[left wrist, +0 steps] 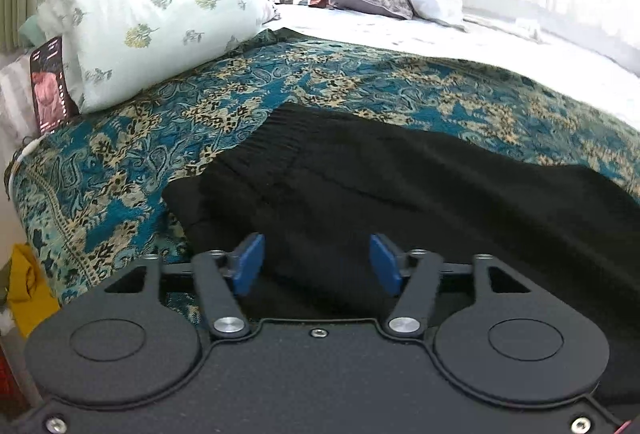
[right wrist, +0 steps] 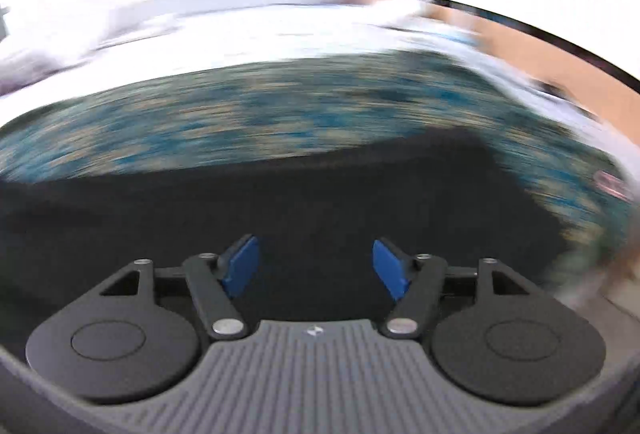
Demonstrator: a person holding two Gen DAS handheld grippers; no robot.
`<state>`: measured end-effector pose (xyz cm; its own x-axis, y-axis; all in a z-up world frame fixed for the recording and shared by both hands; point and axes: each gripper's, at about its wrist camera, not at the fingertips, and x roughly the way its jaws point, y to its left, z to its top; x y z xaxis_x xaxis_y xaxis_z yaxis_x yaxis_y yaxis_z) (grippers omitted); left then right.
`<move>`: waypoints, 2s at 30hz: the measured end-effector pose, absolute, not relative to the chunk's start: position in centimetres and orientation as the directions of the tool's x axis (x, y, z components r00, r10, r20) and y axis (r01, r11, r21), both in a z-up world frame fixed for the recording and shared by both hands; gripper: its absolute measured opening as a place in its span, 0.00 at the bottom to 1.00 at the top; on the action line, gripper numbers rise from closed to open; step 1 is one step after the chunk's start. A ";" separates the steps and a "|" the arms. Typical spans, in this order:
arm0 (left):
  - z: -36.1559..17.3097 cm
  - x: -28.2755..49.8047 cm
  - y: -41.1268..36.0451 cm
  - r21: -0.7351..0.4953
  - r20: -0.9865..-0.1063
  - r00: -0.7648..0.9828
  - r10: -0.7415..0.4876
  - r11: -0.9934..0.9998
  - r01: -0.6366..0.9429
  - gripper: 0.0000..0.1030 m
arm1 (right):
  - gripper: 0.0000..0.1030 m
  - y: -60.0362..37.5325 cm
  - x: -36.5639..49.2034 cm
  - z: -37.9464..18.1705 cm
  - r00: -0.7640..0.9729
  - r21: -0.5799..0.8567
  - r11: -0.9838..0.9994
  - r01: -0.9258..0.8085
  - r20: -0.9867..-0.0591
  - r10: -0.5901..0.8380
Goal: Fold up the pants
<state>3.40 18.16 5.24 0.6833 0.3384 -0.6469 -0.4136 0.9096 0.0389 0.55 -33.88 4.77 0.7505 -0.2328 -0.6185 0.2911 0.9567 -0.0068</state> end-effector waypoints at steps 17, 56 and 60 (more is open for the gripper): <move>4.2 2.9 23.5 -0.036 -0.647 0.677 0.351 0.873 -0.486 0.82 | 0.16 -5.7 -0.4 0.5 0.731 -0.172 0.886 -0.431 -0.642 0.230; 3.1 3.5 27.7 -0.059 -0.616 0.678 0.400 0.836 -0.546 0.23 | 0.23 -15.3 2.4 -0.3 0.803 -0.062 0.986 -0.157 -0.589 0.091; 3.0 3.7 26.9 -0.025 -0.611 0.666 0.428 0.830 -0.557 0.24 | 0.24 -24.2 0.4 -0.7 0.813 -0.138 0.985 0.099 -0.559 -0.160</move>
<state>3.67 26.92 3.01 0.6657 0.4283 -0.6110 -0.5567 0.8303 -0.0245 0.38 -24.23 -0.68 0.8132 -0.1604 -0.5595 0.0991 0.9854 -0.1385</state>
